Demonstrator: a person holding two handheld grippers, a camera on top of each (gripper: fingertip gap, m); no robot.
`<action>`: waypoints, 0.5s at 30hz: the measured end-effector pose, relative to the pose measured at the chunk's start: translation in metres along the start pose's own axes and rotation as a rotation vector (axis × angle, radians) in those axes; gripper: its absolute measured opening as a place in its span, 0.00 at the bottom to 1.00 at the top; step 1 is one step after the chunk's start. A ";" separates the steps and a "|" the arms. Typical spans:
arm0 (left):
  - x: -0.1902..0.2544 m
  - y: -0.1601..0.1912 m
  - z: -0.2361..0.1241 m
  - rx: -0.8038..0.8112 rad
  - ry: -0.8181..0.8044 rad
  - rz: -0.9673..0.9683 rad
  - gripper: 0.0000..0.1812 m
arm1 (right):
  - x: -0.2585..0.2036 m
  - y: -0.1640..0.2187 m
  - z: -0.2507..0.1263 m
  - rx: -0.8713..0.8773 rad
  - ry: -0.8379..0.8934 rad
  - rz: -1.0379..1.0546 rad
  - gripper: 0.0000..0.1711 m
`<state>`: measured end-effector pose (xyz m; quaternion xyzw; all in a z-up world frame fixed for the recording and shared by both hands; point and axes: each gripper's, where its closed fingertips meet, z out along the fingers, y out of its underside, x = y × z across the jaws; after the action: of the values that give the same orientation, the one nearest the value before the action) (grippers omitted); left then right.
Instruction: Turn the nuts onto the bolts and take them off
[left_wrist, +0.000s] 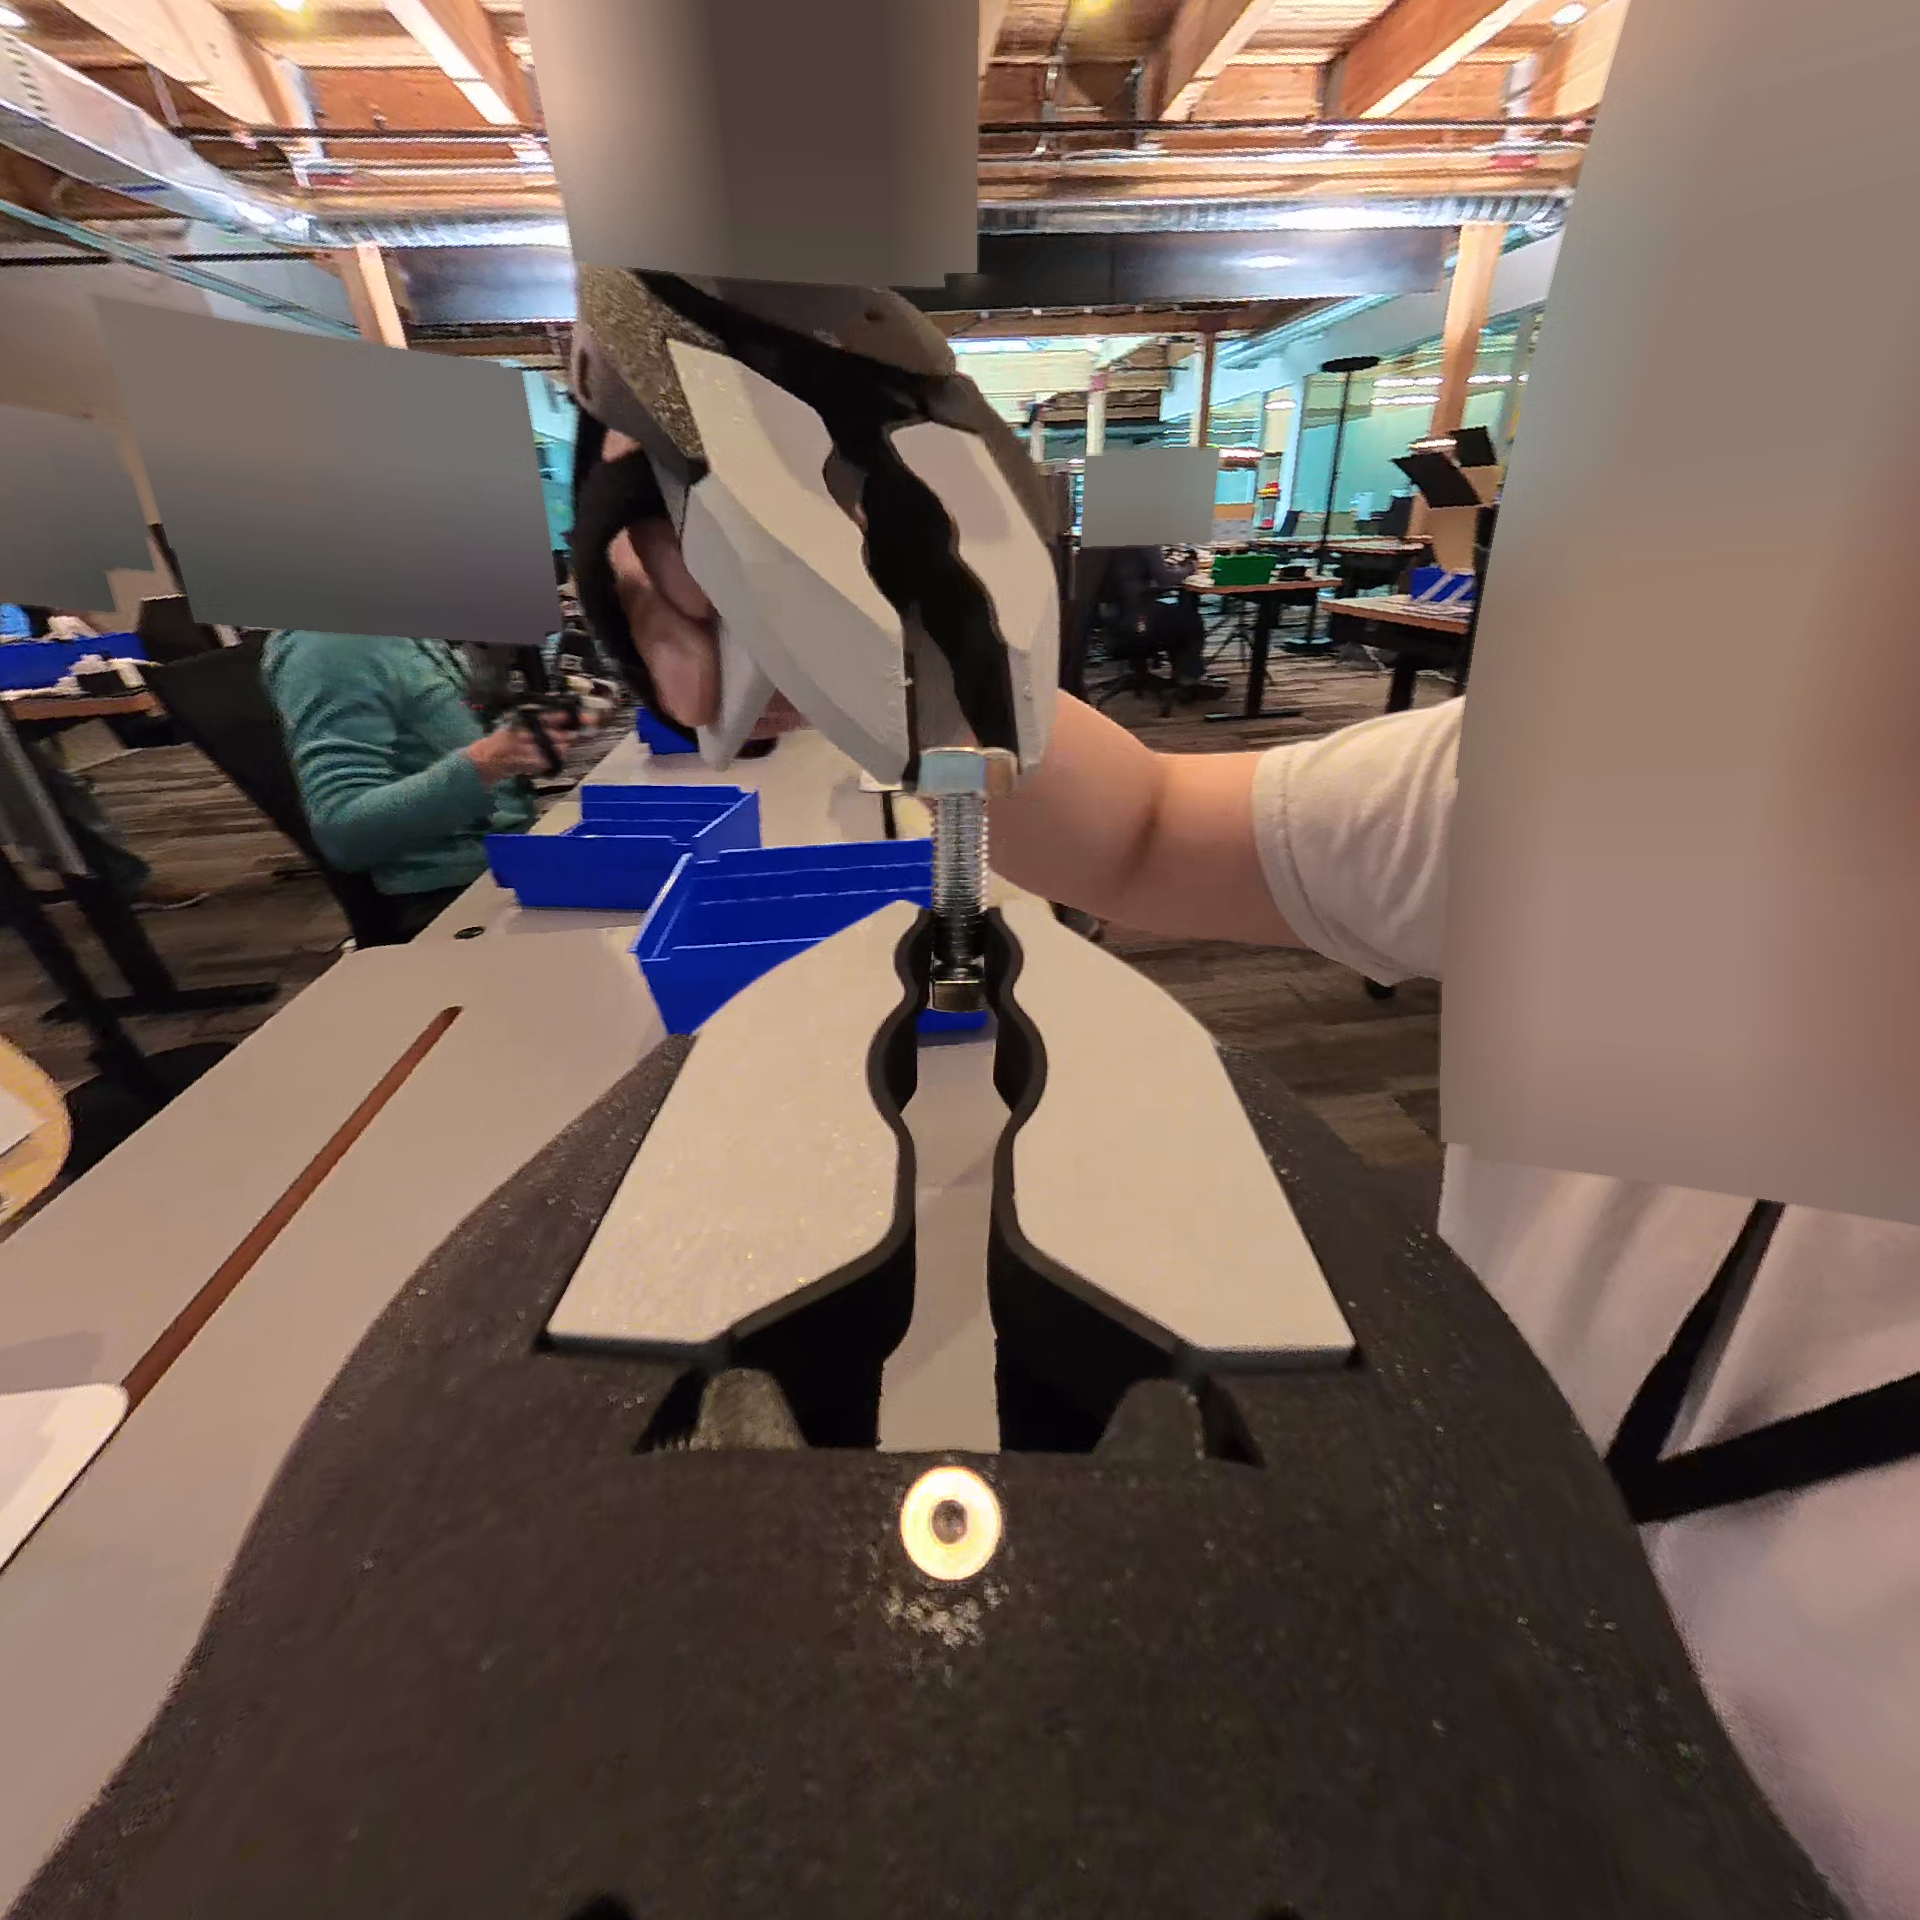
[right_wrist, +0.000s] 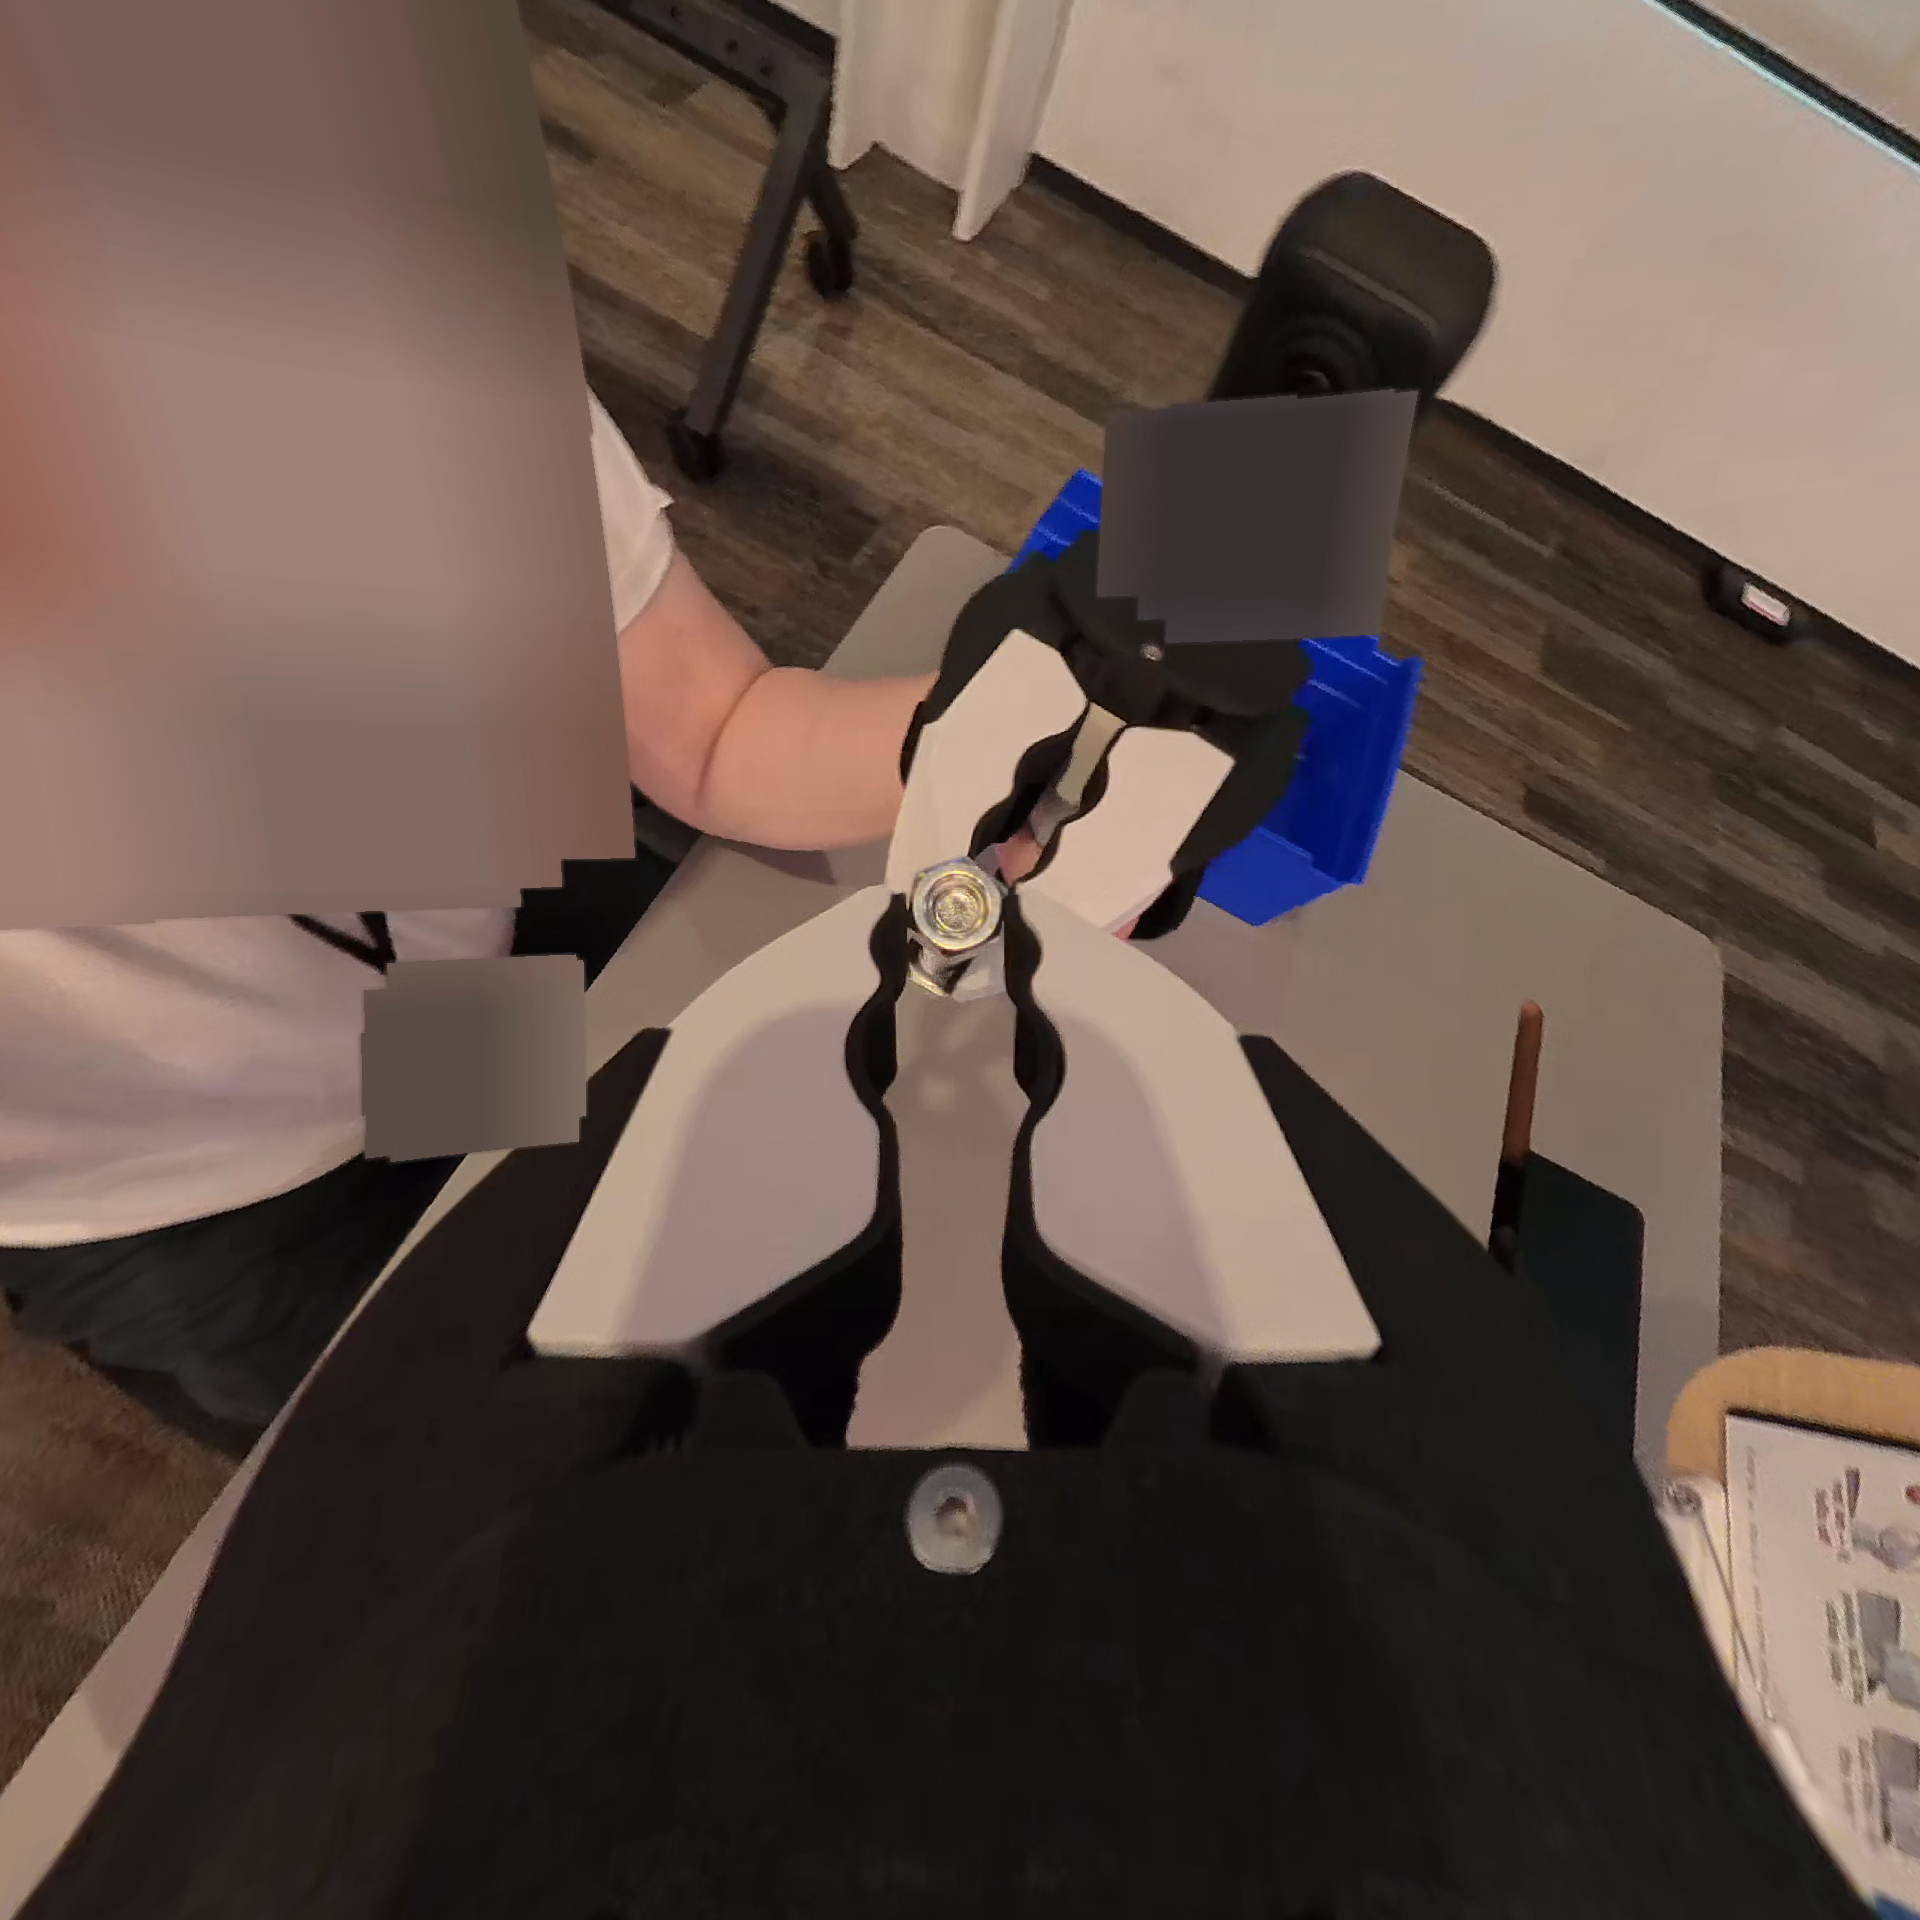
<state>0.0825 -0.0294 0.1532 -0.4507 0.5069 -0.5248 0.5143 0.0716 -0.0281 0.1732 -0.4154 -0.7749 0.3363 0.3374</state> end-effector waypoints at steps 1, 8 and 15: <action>-0.003 0.000 -0.001 -0.007 -0.026 0.000 0.05 | 0.003 0.001 0.000 -0.004 0.027 0.016 0.10; -0.025 0.002 -0.009 -0.042 -0.200 -0.019 0.05 | 0.025 0.008 0.000 -0.019 0.210 0.120 0.10; -0.028 0.003 -0.012 -0.051 -0.226 -0.024 0.05 | 0.030 0.009 0.001 0.024 0.271 0.182 0.10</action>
<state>0.0722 -0.0006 0.1509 -0.5263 0.4533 -0.4636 0.5501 0.0616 0.0011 0.1726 -0.5213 -0.6774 0.3157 0.4121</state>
